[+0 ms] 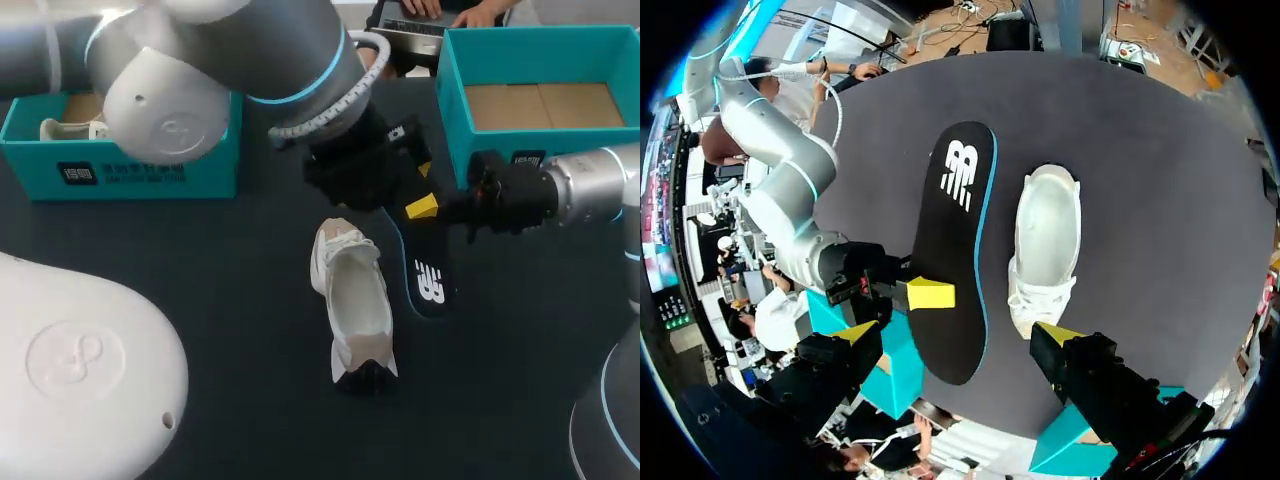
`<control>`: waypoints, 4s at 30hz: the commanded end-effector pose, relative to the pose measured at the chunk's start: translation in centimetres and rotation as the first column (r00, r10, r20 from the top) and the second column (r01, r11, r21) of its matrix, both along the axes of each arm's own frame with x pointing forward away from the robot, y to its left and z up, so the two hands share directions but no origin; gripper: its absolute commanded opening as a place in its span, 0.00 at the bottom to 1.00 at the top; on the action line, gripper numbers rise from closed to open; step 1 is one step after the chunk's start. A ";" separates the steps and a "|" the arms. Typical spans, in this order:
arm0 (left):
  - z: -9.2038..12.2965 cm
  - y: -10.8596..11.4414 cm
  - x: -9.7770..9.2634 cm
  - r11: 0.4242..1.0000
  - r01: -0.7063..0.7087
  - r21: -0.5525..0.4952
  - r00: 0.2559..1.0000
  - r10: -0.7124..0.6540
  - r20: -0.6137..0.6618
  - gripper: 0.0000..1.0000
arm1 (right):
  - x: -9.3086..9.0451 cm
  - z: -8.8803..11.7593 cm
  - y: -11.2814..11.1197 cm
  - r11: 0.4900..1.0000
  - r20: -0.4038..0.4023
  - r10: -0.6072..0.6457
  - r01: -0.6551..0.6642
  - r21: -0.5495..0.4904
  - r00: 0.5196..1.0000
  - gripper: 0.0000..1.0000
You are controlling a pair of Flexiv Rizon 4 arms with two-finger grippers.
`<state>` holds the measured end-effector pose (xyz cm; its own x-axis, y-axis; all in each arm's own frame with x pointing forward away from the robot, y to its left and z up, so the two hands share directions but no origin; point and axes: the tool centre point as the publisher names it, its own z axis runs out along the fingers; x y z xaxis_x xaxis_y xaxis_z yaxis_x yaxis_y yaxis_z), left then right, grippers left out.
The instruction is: Take the shoe out of the shoebox, open the shoe tongue, remove and reinsert the insole, then place the shoe into the shoebox
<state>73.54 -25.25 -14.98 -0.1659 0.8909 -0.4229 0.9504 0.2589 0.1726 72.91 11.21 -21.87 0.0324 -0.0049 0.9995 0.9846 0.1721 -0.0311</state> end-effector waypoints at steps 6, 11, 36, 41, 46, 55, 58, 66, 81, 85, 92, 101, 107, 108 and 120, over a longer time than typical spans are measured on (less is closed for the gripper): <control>0.1 -0.7 0.2 0.872 -0.055 0.487 0.987 0.121 -0.107 1.00 | 0.3 -0.1 0.4 1.000 0.000 0.006 -0.006 -0.001 1.000 0.00; 0.6 -1.2 0.6 0.859 -0.015 0.512 0.976 0.124 -0.179 1.00 | 0.4 0.3 0.3 1.000 -0.002 0.009 -0.009 -0.007 1.000 0.00; -0.4 -2.8 2.3 0.935 0.002 0.354 0.983 0.062 -0.170 1.00 | 0.9 1.0 -0.4 1.000 0.000 0.000 0.000 -0.018 1.000 0.00; -0.6 -2.9 2.7 0.939 -0.006 0.345 0.982 0.071 -0.177 1.00 | 0.9 1.0 -0.5 1.000 -0.002 0.000 0.000 -0.018 1.000 0.00; -0.7 -2.9 2.9 0.947 0.003 0.321 0.980 0.061 -0.190 1.00 | 0.9 1.0 -0.5 1.000 -0.003 -0.002 0.002 -0.015 1.000 0.00; 0.8 -1.2 2.1 0.993 0.112 -0.031 0.949 -0.116 -0.294 1.00 | 1.0 1.1 -1.0 1.000 -0.010 -0.014 0.014 -0.020 1.000 0.00; 1.4 -0.7 1.8 0.989 0.119 -0.090 0.940 -0.141 -0.309 1.00 | 1.0 1.4 -1.2 1.000 -0.014 -0.014 0.014 -0.026 1.000 0.00; 1.7 -0.5 1.5 0.987 0.127 -0.101 0.936 -0.153 -0.316 1.00 | 1.0 1.4 -1.6 0.999 -0.018 -0.020 0.020 -0.030 1.000 0.00; 0.6 -0.7 1.9 0.923 0.068 -0.380 0.967 -0.155 -0.204 1.00 | 1.1 2.1 -1.2 1.000 0.037 -0.018 0.018 0.003 0.999 0.00; 0.0 -0.1 1.6 0.857 0.064 -0.512 0.972 -0.170 -0.162 1.00 | 0.9 1.9 -1.4 1.000 0.008 -0.024 0.024 -0.002 1.000 0.00; -1.7 0.6 2.2 0.762 0.007 -0.648 0.975 -0.150 -0.167 1.00 | 0.8 1.8 -1.2 0.999 0.003 -0.032 0.032 0.007 0.999 0.00; -2.0 0.8 2.0 0.636 0.015 -0.772 0.984 -0.146 -0.101 1.00 | 0.7 1.6 -0.9 0.999 0.011 -0.035 0.035 0.016 0.999 0.00; -1.5 1.0 1.9 0.525 0.036 -0.850 0.989 -0.139 -0.044 1.00 | 0.5 1.4 -0.7 0.999 0.003 -0.047 0.047 0.029 0.999 0.00; -1.4 1.0 1.8 0.520 0.031 -0.853 0.990 -0.136 -0.047 1.00 | 0.4 1.4 -0.7 0.998 -0.004 -0.052 0.052 0.023 0.999 0.00; -1.2 1.0 1.8 0.526 0.030 -0.850 0.990 -0.131 -0.046 1.00 | 0.4 1.4 -0.7 0.998 -0.004 -0.052 0.052 0.023 0.999 0.00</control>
